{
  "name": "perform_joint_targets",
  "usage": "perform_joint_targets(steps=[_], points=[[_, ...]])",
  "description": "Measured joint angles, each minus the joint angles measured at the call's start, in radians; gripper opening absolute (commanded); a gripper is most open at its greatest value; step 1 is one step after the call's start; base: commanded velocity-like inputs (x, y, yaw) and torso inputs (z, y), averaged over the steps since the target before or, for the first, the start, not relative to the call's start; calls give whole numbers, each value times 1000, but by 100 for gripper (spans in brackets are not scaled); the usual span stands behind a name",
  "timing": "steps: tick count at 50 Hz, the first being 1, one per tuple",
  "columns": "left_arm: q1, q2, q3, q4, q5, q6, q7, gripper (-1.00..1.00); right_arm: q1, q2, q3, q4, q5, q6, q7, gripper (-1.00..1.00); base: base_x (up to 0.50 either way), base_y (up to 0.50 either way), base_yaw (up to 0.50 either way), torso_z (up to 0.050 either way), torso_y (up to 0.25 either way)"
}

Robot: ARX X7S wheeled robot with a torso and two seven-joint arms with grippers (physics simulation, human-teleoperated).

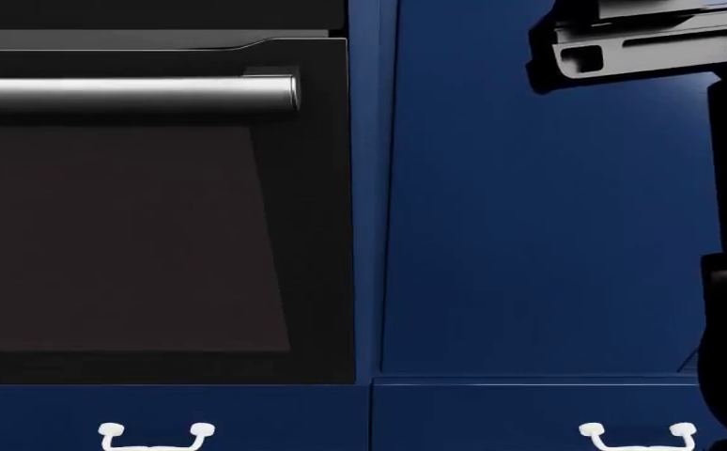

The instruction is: Open the microwave door

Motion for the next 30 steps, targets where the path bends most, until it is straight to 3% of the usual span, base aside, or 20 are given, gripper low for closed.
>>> perform_joint_targets(steps=[17,30], points=[[38,123,-28,24,-102,-39,-61,100,-16,22,19,-6,19,-18,11,100,0,0,0,0,0],[94,164,-2,30,-137,-30,-71,100,-27,36,24,-9,26,-31,18,100,0,0,0,0,0]])
